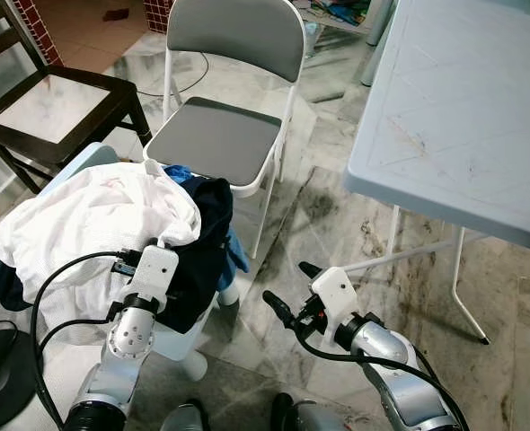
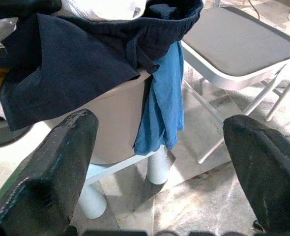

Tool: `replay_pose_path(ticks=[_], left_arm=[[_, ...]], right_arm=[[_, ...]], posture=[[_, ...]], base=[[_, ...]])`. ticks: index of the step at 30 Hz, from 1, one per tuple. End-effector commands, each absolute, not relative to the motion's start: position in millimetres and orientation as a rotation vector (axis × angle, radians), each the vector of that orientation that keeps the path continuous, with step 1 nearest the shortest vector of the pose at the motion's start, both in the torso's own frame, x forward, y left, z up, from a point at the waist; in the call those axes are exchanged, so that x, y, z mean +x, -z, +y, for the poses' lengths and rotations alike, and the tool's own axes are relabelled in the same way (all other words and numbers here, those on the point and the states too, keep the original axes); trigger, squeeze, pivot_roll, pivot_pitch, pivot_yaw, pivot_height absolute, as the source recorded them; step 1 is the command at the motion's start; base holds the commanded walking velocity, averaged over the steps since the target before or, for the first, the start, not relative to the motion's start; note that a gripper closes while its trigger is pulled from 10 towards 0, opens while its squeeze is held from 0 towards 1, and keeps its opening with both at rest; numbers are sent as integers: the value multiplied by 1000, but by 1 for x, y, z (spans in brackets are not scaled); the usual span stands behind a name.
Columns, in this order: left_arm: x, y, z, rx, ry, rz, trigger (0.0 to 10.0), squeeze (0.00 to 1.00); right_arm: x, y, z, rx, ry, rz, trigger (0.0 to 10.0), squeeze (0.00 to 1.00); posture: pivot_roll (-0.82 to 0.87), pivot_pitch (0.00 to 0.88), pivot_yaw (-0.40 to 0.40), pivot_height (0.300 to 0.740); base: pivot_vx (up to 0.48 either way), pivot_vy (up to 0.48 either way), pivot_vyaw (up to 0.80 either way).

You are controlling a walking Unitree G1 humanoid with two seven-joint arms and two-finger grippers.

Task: Hang hanger

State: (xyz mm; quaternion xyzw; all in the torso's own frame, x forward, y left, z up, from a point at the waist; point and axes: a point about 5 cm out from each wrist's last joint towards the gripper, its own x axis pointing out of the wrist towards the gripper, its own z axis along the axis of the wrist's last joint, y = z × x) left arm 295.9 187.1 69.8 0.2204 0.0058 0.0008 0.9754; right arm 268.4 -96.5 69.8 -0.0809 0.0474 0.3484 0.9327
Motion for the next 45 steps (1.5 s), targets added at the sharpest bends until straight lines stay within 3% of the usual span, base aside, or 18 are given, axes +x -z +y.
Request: replay_pose_path(ticks=[1,10,17,23,25,31,32,33,34,35,44,45], left_arm=[[291,-62,192,437,-15,50,0,0],[292,-93,198,410,-135,-131,0,0],[281,-118,220,271,-251,-233,0,0],[261,-90,256,132,-448,-62,0,0],[242,-59,265,107,-498,92,0,0],[226,-31,261,76,-472,230,0,0],[227,-32,260,92,-463,227,2784,0],[228,-33,259,106,-454,221,4078,0],[231,-37,255,130,-426,194,10000,133],[234,-44,251,160,-388,155,10000,1000],[256,-70,235,297,-276,21,10000,1000],[259,-75,231,307,-249,-2,10000,412]], right_arm=[[265,-66,-97,-173,-717,116,10000,0],[265,-66,-98,-180,-718,114,10000,0],[264,-66,-98,-184,-719,115,10000,0],[265,-65,-97,-180,-726,119,10000,0],[265,-64,-95,-181,-734,120,10000,0],[265,-64,-94,-186,-742,120,10000,0],[265,-63,-94,-187,-743,120,10000,0],[265,-63,-94,-188,-743,120,10000,0],[265,-63,-94,-188,-744,120,10000,0],[265,-63,-94,-189,-745,121,10000,0],[266,-63,-94,-194,-747,123,10000,0],[266,-63,-94,-194,-746,122,10000,0]], posture=[[148,247,-66,740],[150,247,-70,740],[160,256,-76,740],[170,259,-78,740],[179,260,-80,740],[184,260,-85,740],[186,260,-86,740],[186,261,-89,740],[186,261,-89,740],[185,262,-91,740],[183,258,-90,740],[182,257,-88,740]], base=[[0,0,0],[0,0,0],[0,0,0],[0,0,0],[0,0,0],[0,0,0],[0,0,0],[0,0,0],[0,0,0],[0,0,0],[0,0,0],[0,0,0]])
